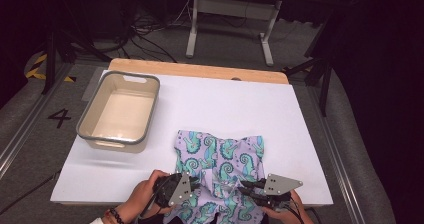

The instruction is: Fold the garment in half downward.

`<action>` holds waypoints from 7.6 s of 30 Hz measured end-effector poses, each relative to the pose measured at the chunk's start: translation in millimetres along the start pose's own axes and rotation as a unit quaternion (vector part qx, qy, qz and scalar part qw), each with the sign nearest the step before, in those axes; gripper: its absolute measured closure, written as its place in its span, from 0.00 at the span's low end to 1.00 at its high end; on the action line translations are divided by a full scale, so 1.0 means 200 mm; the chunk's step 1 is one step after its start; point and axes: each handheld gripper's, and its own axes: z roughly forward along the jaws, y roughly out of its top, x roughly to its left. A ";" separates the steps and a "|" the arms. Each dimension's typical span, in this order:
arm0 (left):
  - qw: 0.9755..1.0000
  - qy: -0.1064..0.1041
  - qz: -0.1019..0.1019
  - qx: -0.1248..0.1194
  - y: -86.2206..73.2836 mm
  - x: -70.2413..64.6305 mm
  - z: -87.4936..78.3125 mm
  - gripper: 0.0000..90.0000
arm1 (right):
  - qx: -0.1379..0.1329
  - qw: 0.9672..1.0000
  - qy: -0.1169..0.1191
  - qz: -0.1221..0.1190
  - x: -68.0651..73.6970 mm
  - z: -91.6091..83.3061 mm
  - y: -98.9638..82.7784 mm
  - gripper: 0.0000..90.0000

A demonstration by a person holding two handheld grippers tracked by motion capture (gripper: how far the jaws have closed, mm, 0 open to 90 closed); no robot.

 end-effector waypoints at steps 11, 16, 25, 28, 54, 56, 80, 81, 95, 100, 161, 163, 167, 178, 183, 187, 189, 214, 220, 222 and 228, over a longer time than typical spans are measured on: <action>0.995 0.028 -0.082 -0.059 -0.01 0.15 -0.12 0.51 | -0.043 0.995 -0.078 0.051 -0.10 -0.15 0.08 0.52; 0.991 0.047 -0.107 -0.064 0.05 0.29 -0.07 0.48 | -0.043 0.988 -0.131 0.073 -0.23 -0.16 0.19 0.59; 0.984 0.089 -0.151 -0.016 0.08 0.52 0.17 0.51 | 0.014 0.982 -0.160 0.099 -0.51 0.06 0.27 0.61; 0.982 0.093 -0.165 0.001 0.04 0.57 0.23 0.53 | 0.034 0.979 -0.167 0.115 -0.58 0.12 0.21 0.55; 0.967 0.060 -0.242 0.046 -0.07 0.66 0.29 0.61 | 0.082 0.968 -0.141 0.188 -0.69 0.14 0.01 0.77; 0.969 0.037 -0.240 0.041 -0.07 0.66 0.29 0.72 | 0.082 0.968 -0.136 0.192 -0.69 0.14 0.01 0.82; 0.968 0.108 -0.219 0.064 0.06 0.73 0.32 0.96 | 0.044 0.964 -0.198 0.172 -0.76 0.13 0.13 0.98; 0.967 0.112 -0.222 0.063 0.07 0.74 0.32 0.96 | 0.039 0.964 -0.200 0.173 -0.77 0.13 0.13 0.98; 0.943 0.194 -0.265 0.061 0.14 0.99 0.41 0.96 | 0.012 0.950 -0.255 0.178 -0.98 0.17 0.26 0.98; 0.935 0.215 -0.277 0.054 0.17 1.07 0.43 0.96 | 0.015 0.947 -0.269 0.173 -1.04 0.19 0.31 0.98; 0.990 0.073 -0.121 -0.004 0.06 0.51 0.22 0.72 | 0.014 0.988 -0.119 0.093 -0.44 0.20 0.23 0.85; 0.992 0.063 -0.113 -0.008 0.06 0.48 0.21 0.69 | 0.016 0.989 -0.113 0.094 -0.42 0.21 0.22 0.84; 0.993 0.051 -0.102 -0.008 0.07 0.44 0.20 0.58 | 0.030 0.989 -0.108 0.092 -0.39 0.22 0.21 0.74; 0.993 0.003 -0.110 0.030 0.07 0.42 0.29 0.50 | 0.055 0.984 -0.115 0.124 -0.43 0.24 0.16 0.58; 0.992 -0.016 -0.119 0.032 0.05 0.45 0.31 0.67 | 0.085 0.983 -0.097 0.129 -0.44 0.28 0.14 0.69; 0.993 -0.012 -0.115 0.035 0.05 0.46 0.31 0.85 | 0.088 0.984 -0.092 0.125 -0.44 0.28 0.14 0.82; 0.993 -0.009 -0.110 0.037 0.05 0.46 0.31 0.89 | 0.087 0.984 -0.092 0.122 -0.44 0.27 0.14 0.89; 0.999 -0.009 -0.047 0.000 0.13 0.30 0.00 0.90 | 0.031 0.994 -0.056 0.084 -0.22 0.03 0.26 0.93; 0.999 -0.027 -0.036 0.013 0.09 0.23 0.00 0.90 | 0.049 0.995 -0.038 0.081 -0.15 0.03 0.21 0.93; 0.999 -0.031 -0.034 0.018 0.08 0.20 0.00 0.90 | 0.057 0.994 -0.030 0.084 -0.13 0.05 0.18 0.93; 0.998 -0.042 -0.033 0.034 0.04 0.14 0.02 0.89 | 0.074 0.994 -0.020 0.078 -0.09 0.07 0.15 0.93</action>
